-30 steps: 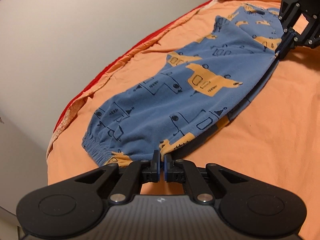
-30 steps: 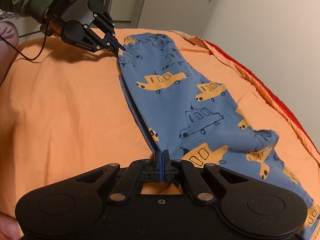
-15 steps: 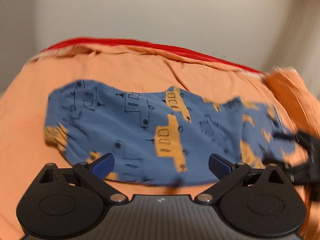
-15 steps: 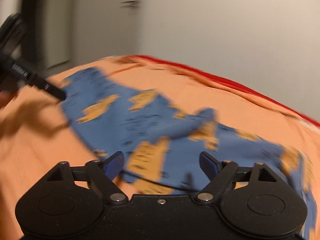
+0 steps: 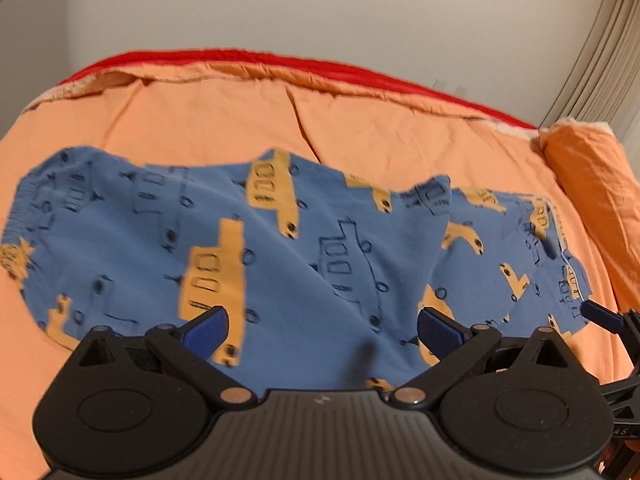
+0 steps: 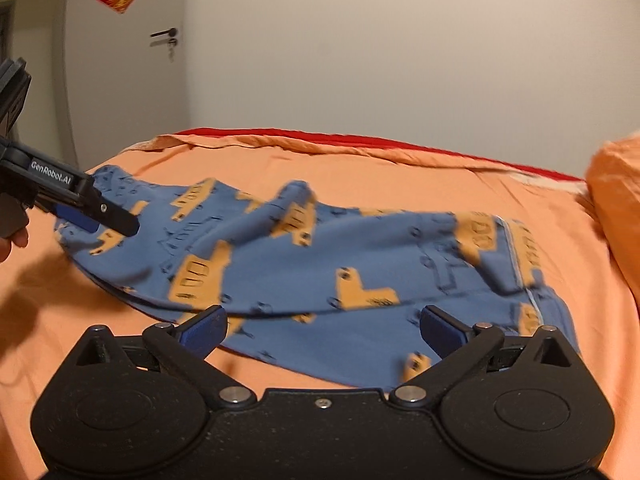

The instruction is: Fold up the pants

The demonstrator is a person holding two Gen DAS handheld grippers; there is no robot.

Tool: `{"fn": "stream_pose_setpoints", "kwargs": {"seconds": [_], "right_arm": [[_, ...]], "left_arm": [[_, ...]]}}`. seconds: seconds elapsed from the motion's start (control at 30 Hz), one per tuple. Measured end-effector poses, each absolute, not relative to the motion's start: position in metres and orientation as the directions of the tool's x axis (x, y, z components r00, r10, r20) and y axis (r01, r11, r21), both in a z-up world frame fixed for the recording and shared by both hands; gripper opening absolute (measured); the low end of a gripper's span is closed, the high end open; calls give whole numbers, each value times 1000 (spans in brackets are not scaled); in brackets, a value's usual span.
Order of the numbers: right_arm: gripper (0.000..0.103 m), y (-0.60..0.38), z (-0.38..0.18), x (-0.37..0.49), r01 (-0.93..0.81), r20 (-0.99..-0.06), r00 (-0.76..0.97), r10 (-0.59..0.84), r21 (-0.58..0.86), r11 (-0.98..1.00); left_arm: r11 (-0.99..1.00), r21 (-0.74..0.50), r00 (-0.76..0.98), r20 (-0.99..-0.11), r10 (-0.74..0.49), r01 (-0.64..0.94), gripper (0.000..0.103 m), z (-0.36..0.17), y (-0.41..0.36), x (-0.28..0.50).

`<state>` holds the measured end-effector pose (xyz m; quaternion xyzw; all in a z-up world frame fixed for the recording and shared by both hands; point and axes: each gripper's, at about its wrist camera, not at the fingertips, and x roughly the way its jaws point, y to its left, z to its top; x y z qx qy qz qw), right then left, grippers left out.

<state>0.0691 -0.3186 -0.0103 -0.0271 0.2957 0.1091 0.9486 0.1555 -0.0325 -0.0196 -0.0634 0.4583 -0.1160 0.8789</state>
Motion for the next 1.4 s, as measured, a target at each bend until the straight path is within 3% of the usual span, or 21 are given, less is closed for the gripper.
{"fn": "stream_pose_setpoints", "kwargs": {"seconds": [0.27, 0.6, 0.67, 0.83, 0.93, 1.17, 1.3, 1.4], "right_arm": [[102, -365, -12, 62, -103, -557, 819, 140, 97, 990], [102, -409, -16, 79, -83, -562, 804, 195, 218, 972], [99, -418, -18, 93, -79, -570, 797, 200, 229, 970], [78, -445, -26, 126, -9, -586, 787, 191, 299, 954], [63, -462, -32, 142, 64, -602, 780, 172, 349, 935], [54, -487, -44, 162, 141, -576, 789, 217, 513, 847], [30, -498, -47, 165, 198, -565, 798, 209, 573, 795], [13, -507, -48, 165, 221, -551, 809, 205, 608, 762]], "left_arm": [[963, -177, 551, -793, -262, 203, 103, -18, -75, 161], [867, -8, 609, -709, -357, 498, 103, -24, -119, 128], [838, 58, 622, -699, -354, 543, 103, -26, -135, 124], [741, 258, 671, -664, -331, 620, 102, -36, -171, 117], [673, 343, 677, -662, -322, 656, 89, -43, -186, 110], [631, 322, 619, -713, -330, 706, 53, -54, -191, 110], [629, 303, 602, -725, -335, 716, 20, -54, -189, 112], [626, 298, 597, -726, -342, 721, 6, -53, -190, 112]]}}
